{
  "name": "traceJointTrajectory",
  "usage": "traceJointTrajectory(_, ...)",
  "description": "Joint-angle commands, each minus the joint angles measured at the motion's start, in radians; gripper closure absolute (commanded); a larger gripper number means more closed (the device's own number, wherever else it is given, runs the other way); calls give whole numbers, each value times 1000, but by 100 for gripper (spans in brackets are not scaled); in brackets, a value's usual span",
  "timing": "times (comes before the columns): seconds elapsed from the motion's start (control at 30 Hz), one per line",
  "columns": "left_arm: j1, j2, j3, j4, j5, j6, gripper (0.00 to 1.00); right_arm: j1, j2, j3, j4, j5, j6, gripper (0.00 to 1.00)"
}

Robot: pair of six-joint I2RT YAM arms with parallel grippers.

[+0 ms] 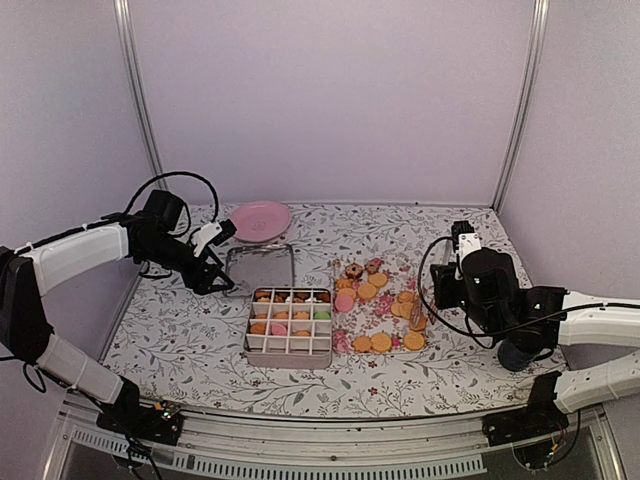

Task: Pack the cookies
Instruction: Pick up the fake cookies from the plate.

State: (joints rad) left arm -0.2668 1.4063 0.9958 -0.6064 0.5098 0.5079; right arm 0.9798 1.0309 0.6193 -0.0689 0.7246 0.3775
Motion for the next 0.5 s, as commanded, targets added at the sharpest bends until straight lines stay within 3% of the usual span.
traceJointTrajectory(0.0,11,2,15,-8,14,4,25,-25,-20,0,38,31,-25,65)
traceJointTrajectory(0.3,10,-5,9,-7,13,4,25,-44,6,-28,117,-46,-34,66)
traceJointTrajectory(0.47,10,-8,9,-7,11,7,25,-43,28,-30,123,-52,-27,72)
